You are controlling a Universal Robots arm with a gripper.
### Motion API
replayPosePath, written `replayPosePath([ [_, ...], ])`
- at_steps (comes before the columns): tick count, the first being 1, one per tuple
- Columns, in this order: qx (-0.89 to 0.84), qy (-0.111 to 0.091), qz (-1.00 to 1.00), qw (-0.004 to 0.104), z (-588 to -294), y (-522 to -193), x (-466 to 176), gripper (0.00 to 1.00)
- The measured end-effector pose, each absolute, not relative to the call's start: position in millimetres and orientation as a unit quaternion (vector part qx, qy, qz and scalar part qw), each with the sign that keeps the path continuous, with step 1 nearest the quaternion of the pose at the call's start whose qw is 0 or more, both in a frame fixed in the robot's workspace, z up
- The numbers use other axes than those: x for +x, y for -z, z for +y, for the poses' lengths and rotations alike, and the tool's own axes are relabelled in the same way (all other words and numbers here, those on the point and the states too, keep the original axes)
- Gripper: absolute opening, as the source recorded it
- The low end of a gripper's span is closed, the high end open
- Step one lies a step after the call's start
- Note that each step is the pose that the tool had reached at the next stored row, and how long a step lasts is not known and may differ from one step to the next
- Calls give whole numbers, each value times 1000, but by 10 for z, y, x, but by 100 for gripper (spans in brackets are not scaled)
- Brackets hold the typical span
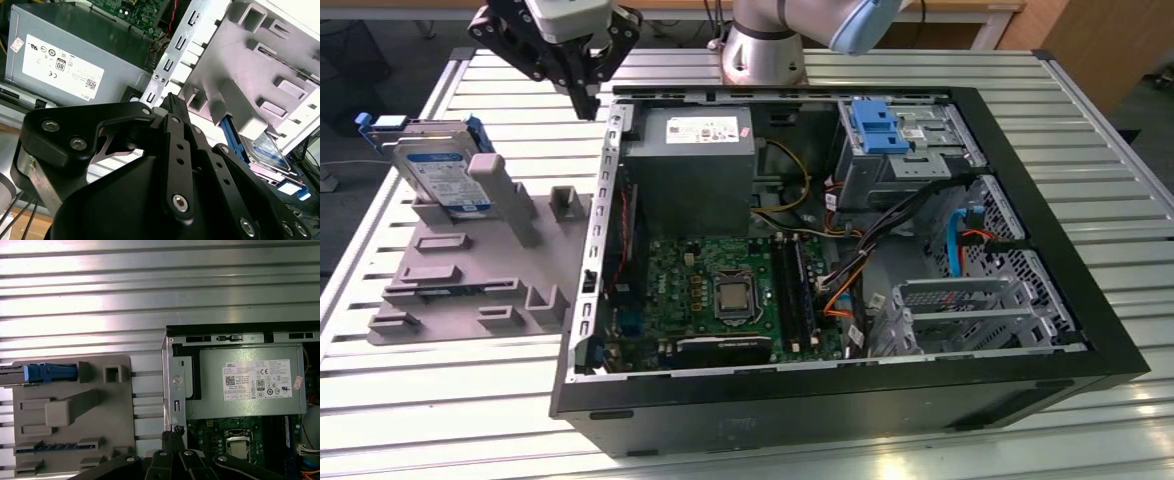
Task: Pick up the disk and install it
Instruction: 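Reach for the disk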
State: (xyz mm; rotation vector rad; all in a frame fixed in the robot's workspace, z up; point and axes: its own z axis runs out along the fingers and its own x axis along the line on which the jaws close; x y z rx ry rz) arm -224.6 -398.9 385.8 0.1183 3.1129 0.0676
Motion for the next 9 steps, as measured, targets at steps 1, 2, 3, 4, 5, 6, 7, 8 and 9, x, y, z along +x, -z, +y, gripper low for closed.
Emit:
replayPosePath([
  [1, 38, -22, 999, 13, -3989, -3858, -2250, 11],
  [2, 38, -22, 999, 13, -3990, -3859, -2257, 11],
  [3, 38, -22, 999, 13, -3989, -3859, -2267, 11],
  [4, 38, -22, 999, 13, -3989, -3858, -2282, 11],
  [5, 38, -22, 999, 13, -3989, -3858, -2297, 11],
  [6, 38, -22, 999, 13, -3989, -3858, -2313, 11],
  [7, 38, -22, 999, 13, -3989, -3858, -2330, 11],
  [8, 38, -22, 999, 13, -3989, -3858, -2350, 11],
  [9, 38, -22, 999, 13, -3989, -3857, -2372, 11],
])
